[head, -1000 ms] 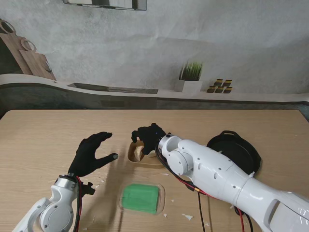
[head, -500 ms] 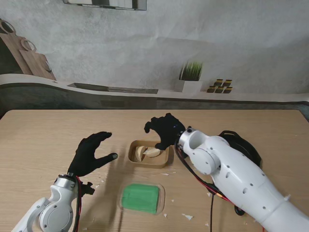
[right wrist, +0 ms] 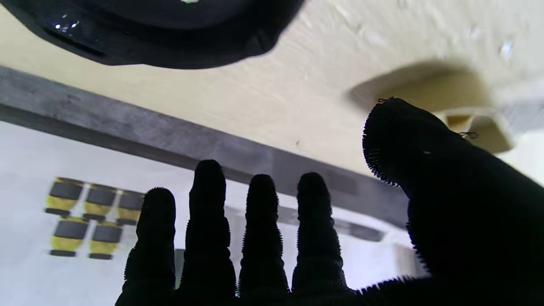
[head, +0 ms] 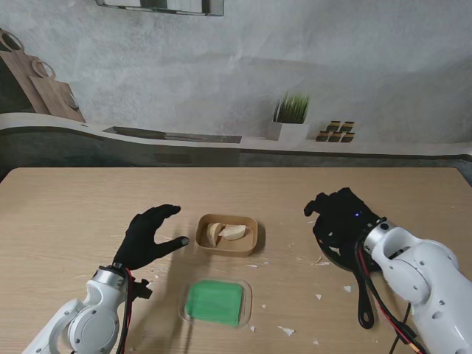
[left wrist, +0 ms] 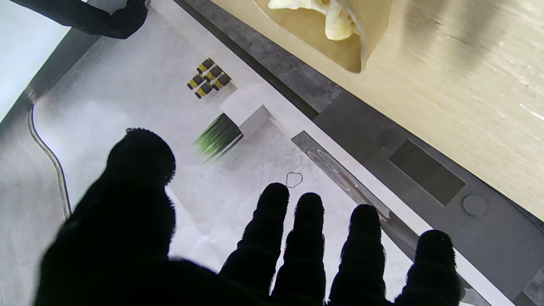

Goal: Load dumplings into a food container

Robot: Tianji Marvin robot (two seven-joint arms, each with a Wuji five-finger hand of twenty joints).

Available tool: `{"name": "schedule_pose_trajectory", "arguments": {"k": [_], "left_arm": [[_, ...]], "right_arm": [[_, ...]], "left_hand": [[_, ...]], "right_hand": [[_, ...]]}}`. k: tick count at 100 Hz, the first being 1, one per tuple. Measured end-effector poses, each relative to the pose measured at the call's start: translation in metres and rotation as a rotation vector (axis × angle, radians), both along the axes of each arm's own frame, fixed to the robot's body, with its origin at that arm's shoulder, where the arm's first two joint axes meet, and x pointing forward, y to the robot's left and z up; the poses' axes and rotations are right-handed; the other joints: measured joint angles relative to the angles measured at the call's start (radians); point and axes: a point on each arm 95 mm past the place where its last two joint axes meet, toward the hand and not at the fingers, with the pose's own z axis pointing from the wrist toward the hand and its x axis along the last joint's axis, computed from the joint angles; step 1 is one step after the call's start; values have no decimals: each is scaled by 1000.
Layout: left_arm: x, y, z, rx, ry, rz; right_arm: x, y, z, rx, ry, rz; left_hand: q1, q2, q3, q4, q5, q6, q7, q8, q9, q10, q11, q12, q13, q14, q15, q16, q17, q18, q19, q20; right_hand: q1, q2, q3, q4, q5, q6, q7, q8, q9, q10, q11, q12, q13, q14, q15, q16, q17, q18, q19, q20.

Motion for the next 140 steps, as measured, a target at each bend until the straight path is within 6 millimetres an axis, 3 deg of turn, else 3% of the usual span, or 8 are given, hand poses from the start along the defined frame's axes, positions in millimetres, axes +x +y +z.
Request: {"name": "schedule_pose_trajectory", "arguments": {"k": [7,19,37,81,108,124,140], "left_arm": [[1,-4,-2,10,9,-9],[2,-9,-5,32,20,-26],[2,-9,-8,42,26,-28],[3,-10,-9,51,39,-19],[3,-9,-10,57,38,-17],[4,-8,-11,57,38,-16],[4,-7,-11,57,38,-15]], "right_arm": [[-1,-16,-9,-12,-42,83],[0,-41,-21,-40,-20,63],[3,-55,-33,-133,-30,122],[18,-64,-69,-173,38,90],[22,-62,-78,-194,62,93],[25,-60,-79,-200,60,91],[27,-60,-81,-220,52,92]], "left_hand": [[0,0,0,0,0,0,0,0,0,0,0,0,0,0,0,0,0,0,0,0],[0,0,0,0,0,-1,0,0,0,0,0,0,0,0,0,0,0,0,0,0],[0,0,0,0,0,-1,0,0,0,0,0,0,0,0,0,0,0,0,0,0],[0,0,0,0,0,-1,0,0,0,0,0,0,0,0,0,0,0,0,0,0],[0,0,0,0,0,-1,0,0,0,0,0,0,0,0,0,0,0,0,0,0],[0,0,0,0,0,-1,0,0,0,0,0,0,0,0,0,0,0,0,0,0],[0,0,0,0,0,-1,0,0,0,0,0,0,0,0,0,0,0,0,0,0]], "right_hand": [[18,-2,37,0,11,-60,-13,0,14,-47,-4,0,0,-41,-33,-14,10,-12,-11,5],[45,-14,71,0,28,-93,-24,12,19,-62,-13,0,-1,-51,-71,-34,19,-12,-22,13],[60,-51,114,0,31,-150,-34,34,19,-101,-16,0,-1,-78,-96,-46,43,-19,-22,13],[93,-75,158,0,56,-195,-43,59,24,-127,-18,-1,0,-109,-97,-47,80,-50,2,13],[103,-99,169,0,123,-226,-44,59,72,-164,-38,-11,35,-114,-102,-47,102,-50,43,13],[104,-99,181,0,225,-227,-29,62,182,-164,-45,0,110,-102,-41,-26,126,-47,110,13],[115,-100,193,0,264,-226,41,115,320,-154,-47,1,175,-93,12,-4,151,-37,157,13]]}}
